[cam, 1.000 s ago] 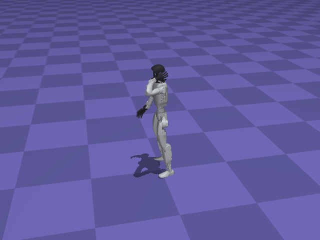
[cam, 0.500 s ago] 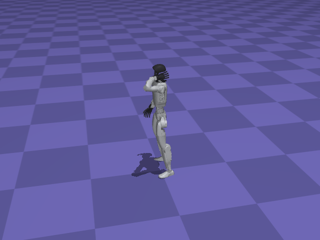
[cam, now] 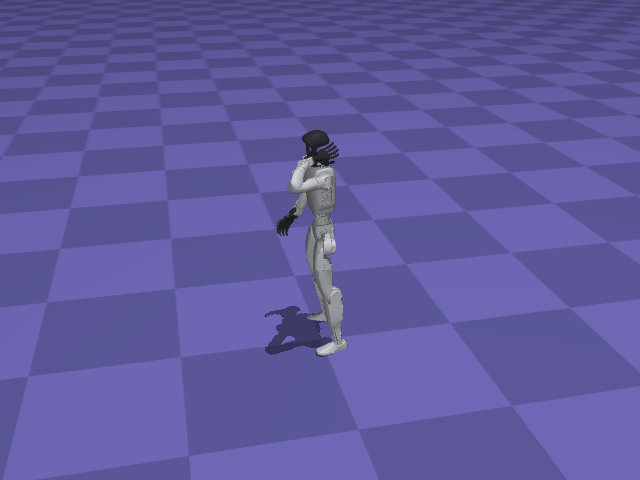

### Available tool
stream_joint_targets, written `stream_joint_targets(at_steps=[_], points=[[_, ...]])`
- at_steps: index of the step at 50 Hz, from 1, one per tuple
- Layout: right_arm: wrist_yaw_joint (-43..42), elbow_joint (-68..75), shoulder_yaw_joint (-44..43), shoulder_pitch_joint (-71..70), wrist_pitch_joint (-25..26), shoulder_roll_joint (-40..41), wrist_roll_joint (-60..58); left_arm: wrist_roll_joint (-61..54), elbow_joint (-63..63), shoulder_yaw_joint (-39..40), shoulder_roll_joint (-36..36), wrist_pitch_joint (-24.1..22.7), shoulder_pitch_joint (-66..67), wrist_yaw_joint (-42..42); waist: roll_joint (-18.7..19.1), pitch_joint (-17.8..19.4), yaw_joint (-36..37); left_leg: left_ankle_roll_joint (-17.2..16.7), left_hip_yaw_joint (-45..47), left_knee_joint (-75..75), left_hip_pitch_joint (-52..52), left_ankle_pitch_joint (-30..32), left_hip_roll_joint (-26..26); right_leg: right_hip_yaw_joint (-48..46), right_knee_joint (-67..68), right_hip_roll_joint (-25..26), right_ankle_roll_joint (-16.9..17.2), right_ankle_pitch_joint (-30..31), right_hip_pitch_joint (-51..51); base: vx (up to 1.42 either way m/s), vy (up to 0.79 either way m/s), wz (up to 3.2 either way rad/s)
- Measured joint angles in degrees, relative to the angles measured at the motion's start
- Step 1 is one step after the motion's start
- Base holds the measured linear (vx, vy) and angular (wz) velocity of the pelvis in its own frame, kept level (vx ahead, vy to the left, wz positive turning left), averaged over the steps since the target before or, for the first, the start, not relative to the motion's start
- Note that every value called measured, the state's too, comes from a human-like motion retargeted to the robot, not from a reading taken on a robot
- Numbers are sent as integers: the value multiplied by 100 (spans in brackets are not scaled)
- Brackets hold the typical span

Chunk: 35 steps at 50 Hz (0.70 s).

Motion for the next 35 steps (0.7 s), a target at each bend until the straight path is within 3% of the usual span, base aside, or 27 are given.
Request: stream_joint_targets(at_steps=[14,25,35], points=[[-130,271,-170,-314,-15,-21,156,-131,46,158,167,-28,395,38,-20,-103,-244,-13,36,30,55,30,-45,48,47,-57,43,2,24,0,0,0],[-145,1042,-779,-410,79,19,367,-328,57,336,245,56,931,-18,432,-409,-585,10,30,25,190,-29,-65,49,51,-75,73,-33,161,0,0,0],[-179,1338,-1033,-152,166,72,640,-417,47,61,539,153,592,-86,669,-524,-933,43,1,67,175,-69,-23,12,64,-45,72,-31,178,0,0,0]])
